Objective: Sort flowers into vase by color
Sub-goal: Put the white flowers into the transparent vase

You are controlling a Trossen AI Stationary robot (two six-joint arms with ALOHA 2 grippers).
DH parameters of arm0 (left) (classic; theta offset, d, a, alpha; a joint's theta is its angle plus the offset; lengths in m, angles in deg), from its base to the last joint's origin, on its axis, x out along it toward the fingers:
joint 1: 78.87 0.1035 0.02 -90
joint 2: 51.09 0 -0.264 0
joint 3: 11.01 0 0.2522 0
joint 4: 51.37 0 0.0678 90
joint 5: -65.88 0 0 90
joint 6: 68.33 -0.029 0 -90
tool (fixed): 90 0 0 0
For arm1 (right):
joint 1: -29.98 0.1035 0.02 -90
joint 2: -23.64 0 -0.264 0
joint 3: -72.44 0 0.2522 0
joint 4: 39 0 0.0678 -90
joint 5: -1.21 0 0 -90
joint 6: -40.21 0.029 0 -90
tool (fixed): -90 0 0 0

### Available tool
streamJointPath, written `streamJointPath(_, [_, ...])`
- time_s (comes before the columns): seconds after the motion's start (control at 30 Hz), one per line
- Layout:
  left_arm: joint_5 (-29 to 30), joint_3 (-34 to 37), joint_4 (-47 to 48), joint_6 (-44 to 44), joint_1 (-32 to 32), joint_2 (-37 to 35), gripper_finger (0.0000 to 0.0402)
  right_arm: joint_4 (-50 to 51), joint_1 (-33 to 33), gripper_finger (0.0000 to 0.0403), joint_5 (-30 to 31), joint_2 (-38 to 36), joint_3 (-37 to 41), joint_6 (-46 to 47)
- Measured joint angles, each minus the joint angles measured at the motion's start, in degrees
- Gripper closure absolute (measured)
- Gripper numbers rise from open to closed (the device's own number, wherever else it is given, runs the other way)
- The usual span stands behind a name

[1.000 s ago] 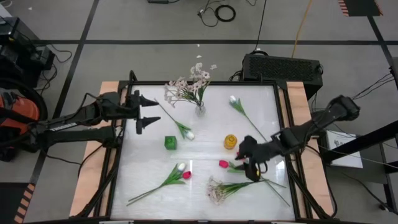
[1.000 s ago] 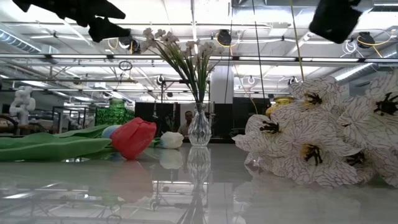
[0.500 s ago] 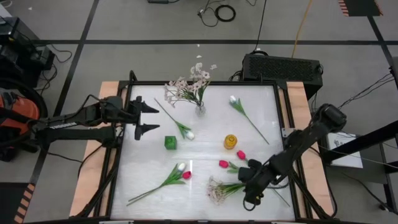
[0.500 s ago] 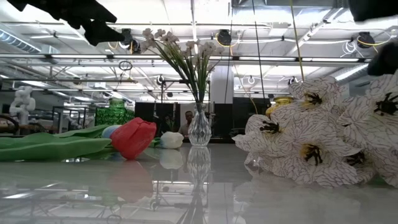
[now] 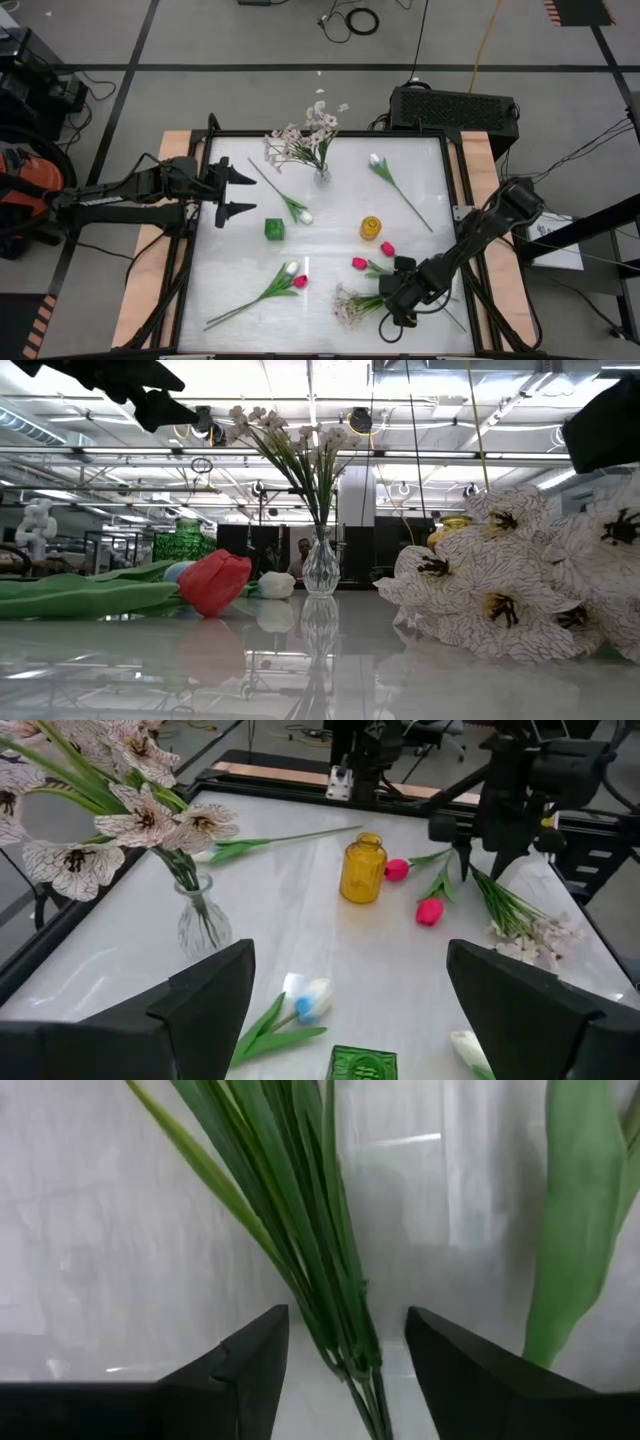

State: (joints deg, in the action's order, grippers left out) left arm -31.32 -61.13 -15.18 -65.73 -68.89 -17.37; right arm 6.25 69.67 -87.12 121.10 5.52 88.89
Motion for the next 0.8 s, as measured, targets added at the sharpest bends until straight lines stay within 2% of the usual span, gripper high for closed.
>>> streamJointPath(0.13, [0.17, 0.0, -0.02, -0.17, 0.0, 0.0, 0.0066, -0.02, -0.31, 0.0233, 0.14, 0.17, -0.03, -1.22])
streamJointPath(0.4, [0.64, 0.0, -0.51, -0.43, 0.0, 0.0, 0.0066, -2.11, -0.35, 0.0384, -0.17, 0.1, 0.11, -2.34])
streamJointPath(0.5, [0.65, 0.0, -0.52, -0.43, 0.0, 0.0, 0.0066, -4.57, -0.35, 0.0384, -0.56, -0.85, -0.17, -2.89])
streamJointPath(0.6, [0.65, 0.0, -0.54, -0.45, 0.0, 0.0, 0.0066, -2.65, -0.43, 0.038, 1.36, -3.1, -1.36, -4.46])
streamJointPath(0.7, [0.67, 0.0, -1.01, -0.45, 0.0, 0.02, 0.0066, -1.19, -0.72, 0.039, 5.56, -5.94, -3.03, -7.49])
streamJointPath(0.8, [0.65, 0.0, -1.11, -0.45, 0.0, 0.02, 0.0066, 1.39, -0.75, 0.0397, 12.28, -9.36, -5.01, -10.96])
